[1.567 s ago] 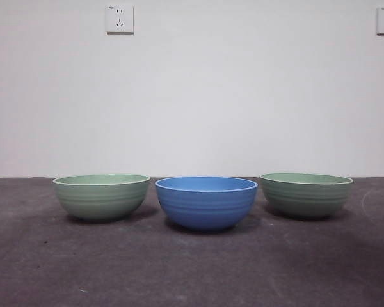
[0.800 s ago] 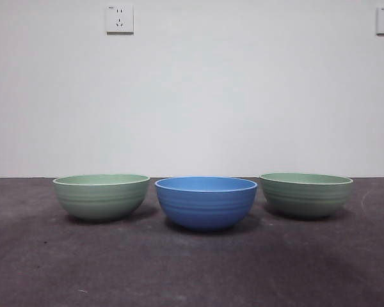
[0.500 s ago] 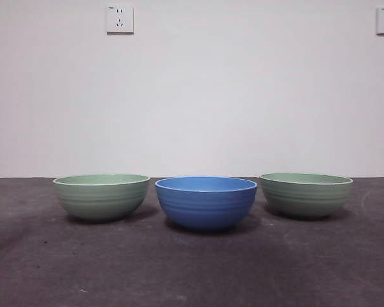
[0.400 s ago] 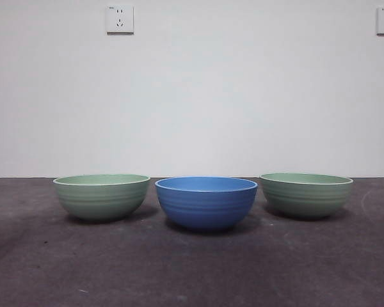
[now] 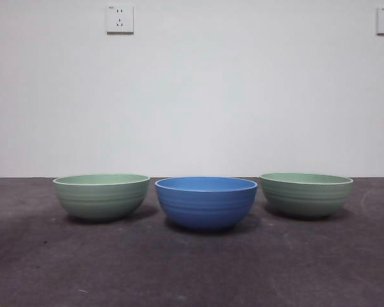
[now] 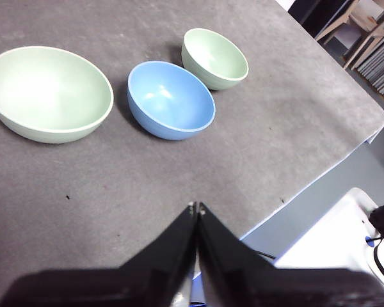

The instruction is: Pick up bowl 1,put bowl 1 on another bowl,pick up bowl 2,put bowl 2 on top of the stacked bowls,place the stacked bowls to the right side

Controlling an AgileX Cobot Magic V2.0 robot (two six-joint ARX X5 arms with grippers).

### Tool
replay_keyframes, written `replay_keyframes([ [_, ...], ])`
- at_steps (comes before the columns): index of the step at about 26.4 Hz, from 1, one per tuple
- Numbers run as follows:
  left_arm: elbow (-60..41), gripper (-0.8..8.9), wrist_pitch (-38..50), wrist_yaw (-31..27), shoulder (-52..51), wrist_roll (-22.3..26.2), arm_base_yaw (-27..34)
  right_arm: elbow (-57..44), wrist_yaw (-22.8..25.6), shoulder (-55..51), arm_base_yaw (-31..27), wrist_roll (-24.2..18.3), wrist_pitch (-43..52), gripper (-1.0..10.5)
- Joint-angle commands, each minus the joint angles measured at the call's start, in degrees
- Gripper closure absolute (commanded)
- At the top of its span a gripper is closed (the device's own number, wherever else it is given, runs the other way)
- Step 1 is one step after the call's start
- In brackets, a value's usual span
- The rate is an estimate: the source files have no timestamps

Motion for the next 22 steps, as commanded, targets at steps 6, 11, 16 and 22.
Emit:
replay_keyframes([
  [6, 0.07, 2.97, 0.28, 0.11, 1.40, 0.76, -1.75, 0.17, 0.02, 0.13, 0.13, 1.14, 0.59, 4.5],
  [11, 0.11, 3.00, 0.98, 0.07, 2.99, 0.13, -2.08, 0.17, 0.02, 0.55, 0.13, 1.66, 0.61, 3.4],
  [16, 1.01, 3.00, 2.05, -0.31, 4.74, -0.90, -2.08, 0.17, 0.22, 1.62, 0.13, 2.78, 1.16, 3.5],
  [22, 3.15, 3.01, 2.05, -2.67, 5.68, -0.87, -2.08, 0.17, 2.51, 5.53, 0.13, 6.03, 6.78, 3.5],
])
